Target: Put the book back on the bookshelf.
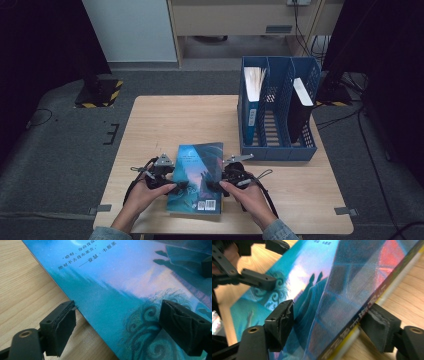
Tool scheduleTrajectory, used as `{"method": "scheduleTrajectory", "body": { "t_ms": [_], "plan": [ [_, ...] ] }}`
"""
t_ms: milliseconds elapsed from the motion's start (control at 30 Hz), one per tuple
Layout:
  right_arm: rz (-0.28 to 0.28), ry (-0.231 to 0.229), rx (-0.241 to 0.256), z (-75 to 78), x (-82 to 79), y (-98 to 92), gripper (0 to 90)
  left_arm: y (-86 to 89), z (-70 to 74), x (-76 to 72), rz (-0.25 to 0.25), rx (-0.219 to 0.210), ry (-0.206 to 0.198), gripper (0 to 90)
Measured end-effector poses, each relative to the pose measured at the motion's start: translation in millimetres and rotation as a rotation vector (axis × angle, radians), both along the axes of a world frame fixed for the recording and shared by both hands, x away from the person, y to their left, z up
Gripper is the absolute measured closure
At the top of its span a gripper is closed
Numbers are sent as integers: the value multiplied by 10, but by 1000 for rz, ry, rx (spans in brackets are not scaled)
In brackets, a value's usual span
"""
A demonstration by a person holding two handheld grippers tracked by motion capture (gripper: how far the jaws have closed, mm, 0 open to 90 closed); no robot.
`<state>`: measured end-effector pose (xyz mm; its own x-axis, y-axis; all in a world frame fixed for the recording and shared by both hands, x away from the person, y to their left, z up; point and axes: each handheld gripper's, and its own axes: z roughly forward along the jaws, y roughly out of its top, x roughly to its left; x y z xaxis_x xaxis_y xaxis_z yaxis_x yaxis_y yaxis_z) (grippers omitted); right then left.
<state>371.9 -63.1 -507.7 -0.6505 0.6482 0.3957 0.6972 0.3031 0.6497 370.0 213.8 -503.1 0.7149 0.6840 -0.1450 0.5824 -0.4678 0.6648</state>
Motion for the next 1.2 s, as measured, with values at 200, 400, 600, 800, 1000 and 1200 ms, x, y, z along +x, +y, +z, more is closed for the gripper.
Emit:
{"method": "scheduleTrajectory", "body": {
  "t_ms": [200,400,600,800,1000,1200],
  "plan": [
    [14,14,-20,-20,46,49,283,0,7,2,-5,14,-12,132],
    [13,-6,-35,-20,30,70,282,-8,7,0,-1,13,-10,130],
    [35,16,-38,-5,79,130,299,-7,11,5,-6,21,-19,129],
    [33,13,-58,-6,73,150,306,-24,20,-9,3,29,-32,123],
    [26,8,-59,-12,64,149,319,-8,15,2,25,30,-27,102],
    [25,9,-59,-11,59,151,321,17,-11,21,46,13,5,76]
  ]
}}
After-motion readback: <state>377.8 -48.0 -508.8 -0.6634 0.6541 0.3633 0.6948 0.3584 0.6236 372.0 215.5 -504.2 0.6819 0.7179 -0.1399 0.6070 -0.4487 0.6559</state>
